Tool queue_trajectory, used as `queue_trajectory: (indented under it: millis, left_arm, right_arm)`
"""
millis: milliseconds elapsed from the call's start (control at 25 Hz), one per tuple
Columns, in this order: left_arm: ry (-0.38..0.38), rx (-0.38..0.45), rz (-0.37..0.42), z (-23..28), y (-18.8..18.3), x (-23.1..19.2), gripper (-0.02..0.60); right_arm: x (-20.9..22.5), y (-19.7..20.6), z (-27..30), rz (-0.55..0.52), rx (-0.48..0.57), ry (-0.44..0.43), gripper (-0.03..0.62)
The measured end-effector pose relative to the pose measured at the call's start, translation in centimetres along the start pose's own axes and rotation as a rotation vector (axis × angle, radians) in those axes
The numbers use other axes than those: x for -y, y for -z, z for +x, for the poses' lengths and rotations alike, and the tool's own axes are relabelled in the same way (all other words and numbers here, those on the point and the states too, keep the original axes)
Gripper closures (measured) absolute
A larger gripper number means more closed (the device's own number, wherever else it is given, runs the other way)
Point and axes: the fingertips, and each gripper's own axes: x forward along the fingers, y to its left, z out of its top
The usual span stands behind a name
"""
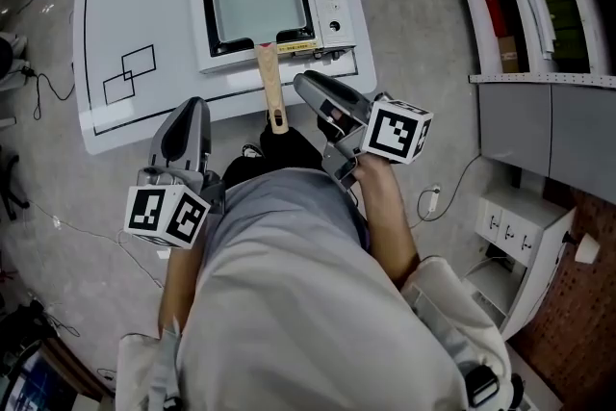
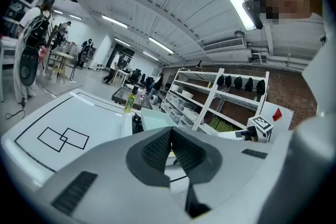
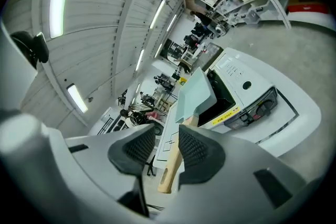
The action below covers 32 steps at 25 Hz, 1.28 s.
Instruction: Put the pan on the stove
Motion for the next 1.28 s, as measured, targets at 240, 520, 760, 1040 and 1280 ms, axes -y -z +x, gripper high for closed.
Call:
queue_trajectory:
  millis: [240, 520, 760, 1040, 1280]
  left_arm:
    - [0.012, 0.005, 0.004, -1.2, -0.2, 0.0, 0.574]
    - [0.021, 0.0, 0.003, -2.7, 0.1, -0.2, 0.574]
    - [0.014, -0.003, 0.027, -4.0, 0.6, -0.1, 0.574]
    - [0.003, -0.001, 0.046, -5.8, 0.2, -0.1, 0.574]
    - [-0.016, -0.005, 0.052, -6.8, 0.9, -0.3, 0.574]
  right_arm:
    - [-1.2, 0.4, -0.8, -0.094, 0.034, 0.067, 0.47]
    - [-2.9, 1.7, -1.9, -0.264, 0.056, 0.163, 0.498]
    - [-4.0, 3.4, -3.2, -0.368, 0.037, 0.219, 0.511]
    - [-4.5, 4.0, -4.8, -0.455, 0.037, 0.285, 0.536]
    - [-4.6, 4.8, -6.1, -0.514, 0.024, 0.318, 0.549]
